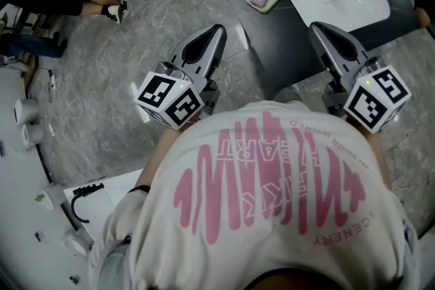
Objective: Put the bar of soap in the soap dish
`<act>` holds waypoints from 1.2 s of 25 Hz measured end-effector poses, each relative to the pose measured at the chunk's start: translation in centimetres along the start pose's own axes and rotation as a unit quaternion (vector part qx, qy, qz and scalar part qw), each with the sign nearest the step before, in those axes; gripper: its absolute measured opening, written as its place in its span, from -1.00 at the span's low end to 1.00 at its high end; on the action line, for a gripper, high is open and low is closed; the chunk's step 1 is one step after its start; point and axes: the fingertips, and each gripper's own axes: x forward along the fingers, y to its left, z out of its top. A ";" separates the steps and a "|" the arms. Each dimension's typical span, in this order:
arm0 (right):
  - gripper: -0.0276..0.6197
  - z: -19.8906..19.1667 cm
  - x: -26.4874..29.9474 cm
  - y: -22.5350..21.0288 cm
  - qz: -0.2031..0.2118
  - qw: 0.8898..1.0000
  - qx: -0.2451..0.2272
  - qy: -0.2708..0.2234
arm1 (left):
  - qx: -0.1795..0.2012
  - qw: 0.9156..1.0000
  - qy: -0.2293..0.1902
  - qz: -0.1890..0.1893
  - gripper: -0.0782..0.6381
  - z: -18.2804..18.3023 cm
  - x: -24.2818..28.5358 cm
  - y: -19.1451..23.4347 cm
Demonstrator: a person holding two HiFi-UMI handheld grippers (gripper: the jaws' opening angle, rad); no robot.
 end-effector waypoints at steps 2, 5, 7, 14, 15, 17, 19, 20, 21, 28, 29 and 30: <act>-0.86 -0.1 -0.3 0.5 -0.005 1.000 0.000 -0.005 | 0.008 1.000 0.004 -0.003 -0.75 -0.2 -0.6 -0.3; -0.86 -0.3 -0.5 1.1 -0.009 1.000 -0.005 -0.007 | 0.012 1.000 0.002 -0.005 -0.75 -0.2 -1.4 -0.4; -0.86 -0.5 -0.6 1.3 -0.013 1.000 -0.008 -0.005 | 0.013 1.000 0.000 -0.005 -0.75 -0.1 -1.8 -0.4; -0.86 -0.9 -0.6 2.6 -0.009 1.000 -0.016 -0.003 | 0.013 1.000 -0.003 0.000 -0.75 -0.4 -3.6 -0.6; -0.86 -1.0 -0.6 2.6 -0.008 1.000 -0.016 -0.003 | 0.015 1.000 -0.003 0.001 -0.75 -0.5 -3.6 -0.6; -0.86 -1.1 -0.5 2.7 -0.006 1.000 -0.016 -0.003 | 0.015 1.000 -0.004 0.003 -0.75 -0.6 -3.8 -0.5; -0.86 -1.2 -0.5 2.8 -0.004 1.000 -0.016 -0.001 | 0.016 1.000 -0.004 0.004 -0.75 -0.7 -4.0 -0.5; -0.86 -1.1 -0.4 2.9 -0.003 1.000 -0.016 -0.001 | 0.015 1.000 -0.004 0.005 -0.75 -0.7 -4.0 -0.6; -0.86 -1.0 -0.4 2.9 -0.003 1.000 -0.016 -0.001 | 0.014 1.000 -0.004 0.005 -0.75 -0.6 -4.0 -0.6; -0.86 -0.9 0.3 2.6 -0.001 1.000 -0.019 -0.002 | 0.015 1.000 -0.006 0.004 -0.75 -0.7 -3.7 0.0; -0.86 -0.9 0.4 2.4 -0.001 1.000 -0.019 -0.002 | 0.014 1.000 -0.007 0.004 -0.75 -0.7 -3.5 0.2; -0.86 -0.9 0.6 2.1 -0.001 1.000 -0.019 -0.001 | 0.014 1.000 -0.007 0.005 -0.75 -0.8 -3.3 0.4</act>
